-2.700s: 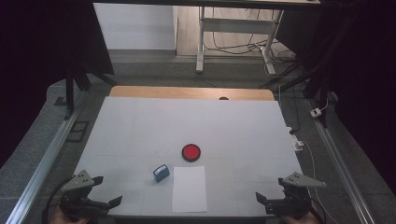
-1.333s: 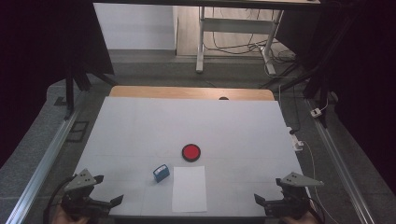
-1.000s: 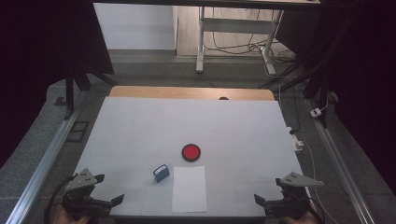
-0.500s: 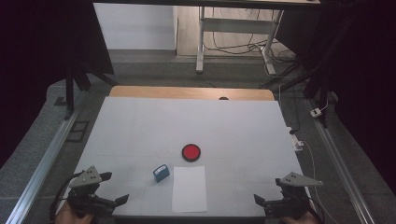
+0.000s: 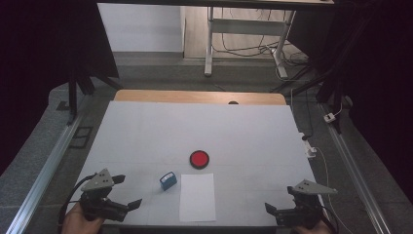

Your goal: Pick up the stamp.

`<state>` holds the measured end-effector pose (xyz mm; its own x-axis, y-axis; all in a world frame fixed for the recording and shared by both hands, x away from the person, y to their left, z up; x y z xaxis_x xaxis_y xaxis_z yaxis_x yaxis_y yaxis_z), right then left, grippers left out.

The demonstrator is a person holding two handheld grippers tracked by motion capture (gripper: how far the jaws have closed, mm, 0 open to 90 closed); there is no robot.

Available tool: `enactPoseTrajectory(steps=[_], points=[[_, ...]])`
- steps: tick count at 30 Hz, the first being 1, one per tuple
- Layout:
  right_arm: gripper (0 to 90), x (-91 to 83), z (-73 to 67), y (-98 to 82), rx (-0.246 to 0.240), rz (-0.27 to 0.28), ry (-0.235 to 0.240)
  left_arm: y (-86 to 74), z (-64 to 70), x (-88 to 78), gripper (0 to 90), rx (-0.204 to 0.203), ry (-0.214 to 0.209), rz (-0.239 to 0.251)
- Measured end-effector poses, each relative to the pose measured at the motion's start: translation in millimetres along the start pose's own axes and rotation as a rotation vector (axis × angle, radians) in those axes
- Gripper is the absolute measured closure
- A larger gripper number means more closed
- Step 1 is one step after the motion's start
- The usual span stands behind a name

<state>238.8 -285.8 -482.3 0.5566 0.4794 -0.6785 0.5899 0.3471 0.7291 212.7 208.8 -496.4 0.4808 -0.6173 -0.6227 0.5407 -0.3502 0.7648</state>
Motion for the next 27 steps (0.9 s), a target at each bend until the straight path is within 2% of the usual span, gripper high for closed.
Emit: enactPoseTrajectory(steps=[2,9,14,27], points=[[0.4,0.0,0.1,0.0,0.001,0.0,0.0,2.4,0.6,4.7,0.0,0.015,0.003,-0.002],[0.4,-0.2,0.1,0.0,-0.001,0.002,0.001,10.5,0.5,14.8,0.0,0.009,0.001,-0.008],[0.4,0.0,0.0,0.1,0.0,0.001,0.001,15.9,1.2,23.6,0.0,0.023,0.008,-0.047],[0.4,0.0,-0.2,0.0,-0.002,0.0,0.002,30.3,2.6,45.0,0.0,0.051,0.01,-0.076]])
Point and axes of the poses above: each handheld gripper's, and its own axes: x roughly forward along the jaws, y roughly out of its top, z roughly to its right, the point moved 4 cm from there along x, roughly forward along the jaws
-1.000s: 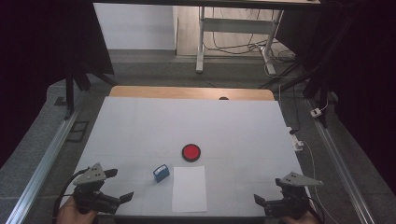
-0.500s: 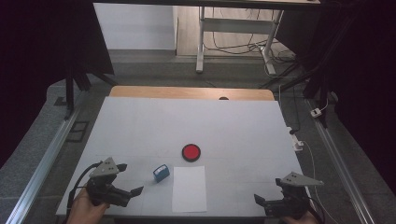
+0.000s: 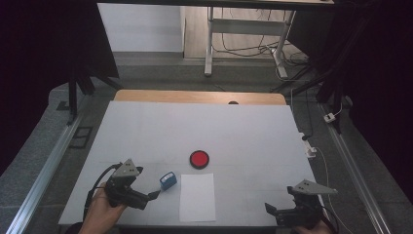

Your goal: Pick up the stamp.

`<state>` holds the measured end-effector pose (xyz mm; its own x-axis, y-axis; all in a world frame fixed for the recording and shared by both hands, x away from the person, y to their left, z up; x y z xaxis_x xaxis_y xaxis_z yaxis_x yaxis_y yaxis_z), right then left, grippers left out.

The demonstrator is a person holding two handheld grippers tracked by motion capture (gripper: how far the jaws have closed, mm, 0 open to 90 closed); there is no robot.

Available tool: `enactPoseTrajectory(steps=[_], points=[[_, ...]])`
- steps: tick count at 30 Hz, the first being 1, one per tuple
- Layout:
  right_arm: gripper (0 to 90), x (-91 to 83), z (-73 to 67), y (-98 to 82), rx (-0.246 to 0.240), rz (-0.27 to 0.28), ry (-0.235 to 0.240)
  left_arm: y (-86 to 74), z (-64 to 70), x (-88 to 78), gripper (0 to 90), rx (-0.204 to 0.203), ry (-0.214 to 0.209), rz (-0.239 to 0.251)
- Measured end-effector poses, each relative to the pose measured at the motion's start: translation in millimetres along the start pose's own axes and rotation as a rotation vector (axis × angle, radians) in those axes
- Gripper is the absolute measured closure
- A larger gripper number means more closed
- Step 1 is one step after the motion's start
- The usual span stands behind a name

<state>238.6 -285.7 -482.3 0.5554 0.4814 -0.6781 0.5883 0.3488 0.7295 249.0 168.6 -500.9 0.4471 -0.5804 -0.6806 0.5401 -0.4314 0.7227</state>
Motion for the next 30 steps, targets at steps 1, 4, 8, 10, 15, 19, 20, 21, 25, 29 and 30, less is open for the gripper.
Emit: enactPoseTrajectory(steps=[1,4,8,10,15,19,20,21,25,29,30], points=[[0.4,0.0,0.0,0.0,0.0,0.0,0.0,1.0,-0.3,1.6,0.0,0.004,0.002,-0.006],[0.4,0.2,0.0,0.1,0.0,-0.001,0.0,4.4,-1.3,8.4,0.0,0.011,0.013,-0.026],[0.4,0.4,-0.3,0.0,-0.002,-0.004,0.0,8.2,-1.6,16.7,0.0,0.041,-0.007,-0.052],[0.4,0.3,-0.2,0.0,-0.002,-0.003,0.0,10.8,-2.6,21.0,0.0,0.047,-0.012,-0.059],[0.4,0.2,0.0,-0.1,0.0,-0.002,0.002,15.7,-3.9,35.4,0.0,0.066,-0.009,-0.103],[0.4,0.4,-0.6,0.0,-0.002,-0.004,0.002,19.2,-4.4,46.8,0.0,0.08,-0.002,-0.131],[0.4,0.4,-0.6,0.0,-0.002,-0.004,0.002,20.0,-4.7,49.2,0.0,0.081,-0.002,-0.135],[0.4,0.4,-0.2,-0.1,-0.002,-0.004,0.002,20.9,-5.1,51.5,0.0,0.081,-0.003,-0.14],[0.4,0.2,0.0,-0.1,-0.001,-0.002,0.003,22.0,-5.8,58.4,0.5,0.097,0.011,-0.157],[0.4,0.2,0.0,-0.1,-0.001,-0.002,0.005,21.3,-5.9,58.7,13.2,0.106,0.005,-0.164],[0.5,0.2,0.0,-0.1,-0.002,-0.001,0.004,21.1,-5.7,58.0,18.5,0.117,0.006,-0.169]])
Point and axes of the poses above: each handheld gripper's, and its own axes: x roughly forward along the jaws, y roughly out of its top, z roughly to its right, the point moved 4 cm from there along x, roughly forward along the jaws
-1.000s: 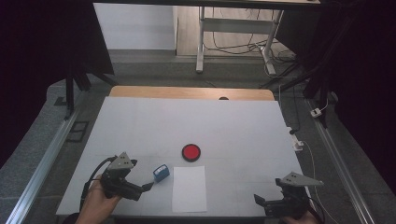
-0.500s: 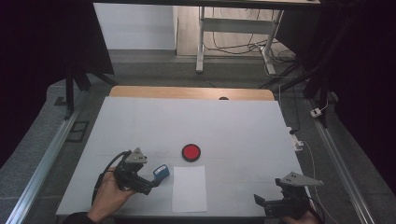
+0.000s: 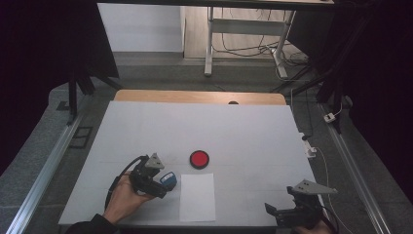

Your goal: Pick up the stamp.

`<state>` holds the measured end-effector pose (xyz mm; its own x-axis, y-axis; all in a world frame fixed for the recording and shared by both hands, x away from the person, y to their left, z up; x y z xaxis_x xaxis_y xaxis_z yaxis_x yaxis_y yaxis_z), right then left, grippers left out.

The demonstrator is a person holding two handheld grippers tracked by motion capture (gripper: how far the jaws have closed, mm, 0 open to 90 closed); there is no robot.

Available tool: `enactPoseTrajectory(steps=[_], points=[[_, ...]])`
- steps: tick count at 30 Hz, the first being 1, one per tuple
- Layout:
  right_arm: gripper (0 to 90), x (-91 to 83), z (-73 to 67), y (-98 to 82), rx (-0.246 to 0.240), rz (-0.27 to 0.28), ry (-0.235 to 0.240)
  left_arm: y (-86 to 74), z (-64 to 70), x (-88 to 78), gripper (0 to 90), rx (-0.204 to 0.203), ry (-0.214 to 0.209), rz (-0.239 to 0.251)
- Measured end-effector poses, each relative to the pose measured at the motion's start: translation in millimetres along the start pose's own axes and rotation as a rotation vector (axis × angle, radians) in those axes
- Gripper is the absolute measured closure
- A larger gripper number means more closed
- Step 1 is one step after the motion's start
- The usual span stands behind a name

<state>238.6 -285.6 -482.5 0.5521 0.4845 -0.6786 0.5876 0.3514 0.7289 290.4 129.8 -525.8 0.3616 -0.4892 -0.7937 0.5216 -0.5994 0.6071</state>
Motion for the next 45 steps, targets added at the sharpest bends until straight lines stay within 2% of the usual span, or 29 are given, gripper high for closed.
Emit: enactPoseTrajectory(steps=[2,5,6,10,17,19,24,33,38,45], points=[[0.5,0.1,-0.1,0.0,0.0,-0.001,0.002,-0.3,0.4,-0.6,32.5,0.005,0.004,-0.004],[0.4,0.1,-0.1,0.0,0.0,-0.001,0.003,-0.6,-0.1,-1.1,40.5,0.001,-0.002,-0.012],[0.4,0.0,-0.2,0.0,0.0,0.0,0.003,-0.7,-0.3,-1.5,48.5,0.002,-0.005,-0.012],[0.4,0.1,-0.1,0.0,0.0,-0.001,0.004,0.3,-1.0,-3.4,54.8,0.001,-0.024,-0.002],[0.5,0.2,-0.6,0.0,0.0,-0.003,0.005,1.1,0.1,-1.5,62.6,0.006,-0.024,-0.015],[0.4,0.1,-0.7,0.0,0.0,-0.003,0.004,1.6,0.7,-1.3,68.8,0.009,-0.029,-0.019],[0.5,0.0,-0.6,-0.1,-0.003,-0.003,0.005,3.0,2.2,-1.5,70.4,0.024,-0.016,-0.028],[0.4,-0.2,-1.0,-0.1,-0.008,0.001,0.009,5.5,4.3,-6.8,70.6,0.033,-0.031,-0.015],[0.5,-0.3,-1.2,-0.1,-0.01,0.001,0.01,6.6,4.5,-10.8,70.6,0.037,-0.024,0.003],[0.5,-0.1,-1.2,-0.1,-0.011,0.001,0.012,9.0,5.2,-18.4,70.6,0.041,-0.048,0.048]])
Point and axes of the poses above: each handheld gripper's, and its own axes: x roughly forward along the jaws, y roughly out of its top, z roughly to its right, the point moved 4 cm from there along x, roughly forward along the jaws
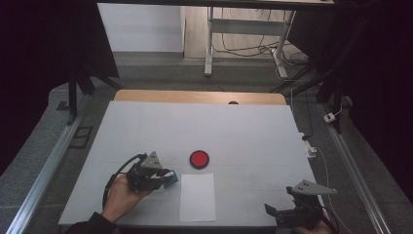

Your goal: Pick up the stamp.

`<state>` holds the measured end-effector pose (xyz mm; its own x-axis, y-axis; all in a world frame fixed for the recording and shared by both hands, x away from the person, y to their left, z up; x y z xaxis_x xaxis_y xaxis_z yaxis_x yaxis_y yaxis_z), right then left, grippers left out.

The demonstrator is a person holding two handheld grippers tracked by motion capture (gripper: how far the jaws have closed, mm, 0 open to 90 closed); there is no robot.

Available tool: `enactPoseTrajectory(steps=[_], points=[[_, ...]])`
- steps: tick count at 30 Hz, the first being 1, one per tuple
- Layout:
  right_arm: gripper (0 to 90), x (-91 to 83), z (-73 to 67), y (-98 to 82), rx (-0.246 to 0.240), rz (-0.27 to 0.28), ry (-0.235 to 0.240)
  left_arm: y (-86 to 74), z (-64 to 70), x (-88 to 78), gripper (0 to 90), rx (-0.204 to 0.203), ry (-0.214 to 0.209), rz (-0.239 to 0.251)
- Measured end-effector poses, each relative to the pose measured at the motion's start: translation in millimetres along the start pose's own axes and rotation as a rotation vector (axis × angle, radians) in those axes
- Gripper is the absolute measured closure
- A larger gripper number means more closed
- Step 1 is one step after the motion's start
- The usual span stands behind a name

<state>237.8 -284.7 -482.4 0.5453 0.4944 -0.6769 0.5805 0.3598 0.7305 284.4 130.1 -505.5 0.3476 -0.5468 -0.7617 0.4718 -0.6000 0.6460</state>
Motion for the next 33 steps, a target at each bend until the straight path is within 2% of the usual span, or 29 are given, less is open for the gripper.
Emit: enactPoseTrajectory(steps=[4,7,10,13,16,22,27,33], points=[[0.4,0.2,0.0,0.0,-0.002,-0.001,0.0,2.2,1.9,-2.4,70.6,-0.004,-0.02,0.008],[0.5,0.1,0.0,0.0,-0.004,-0.004,-0.001,4.5,3.0,-3.5,70.6,-0.031,-0.037,0.017],[0.5,0.2,-0.1,0.1,-0.005,-0.004,0.0,7.7,3.4,-5.2,70.6,-0.063,-0.078,0.03],[0.5,0.3,-0.4,0.2,-0.005,-0.005,0.0,12.4,4.7,-7.1,70.6,-0.041,-0.082,0.046],[0.5,0.6,-0.5,0.3,-0.006,-0.003,0.001,18.5,6.1,-6.6,70.6,-0.034,-0.098,0.064],[0.5,0.4,0.1,0.5,-0.005,-0.002,0.005,28.2,10.7,-2.3,70.6,-0.002,-0.096,0.058],[0.5,0.8,-0.1,0.7,-0.005,-0.003,0.006,35.7,13.6,-0.8,70.6,0.006,-0.103,0.063],[0.4,1.1,0.0,0.9,-0.004,-0.004,0.009,49.0,17.0,-1.9,70.5,0.028,-0.116,0.086]])
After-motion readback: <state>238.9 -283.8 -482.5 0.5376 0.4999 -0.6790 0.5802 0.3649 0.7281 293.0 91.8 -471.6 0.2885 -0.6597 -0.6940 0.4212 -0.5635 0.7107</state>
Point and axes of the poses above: each handheld gripper's, and its own axes: x roughly forward along the jaws, y roughly out of its top, z roughly to its right, the point moved 4 cm from there along x, roughly forward along the jaws
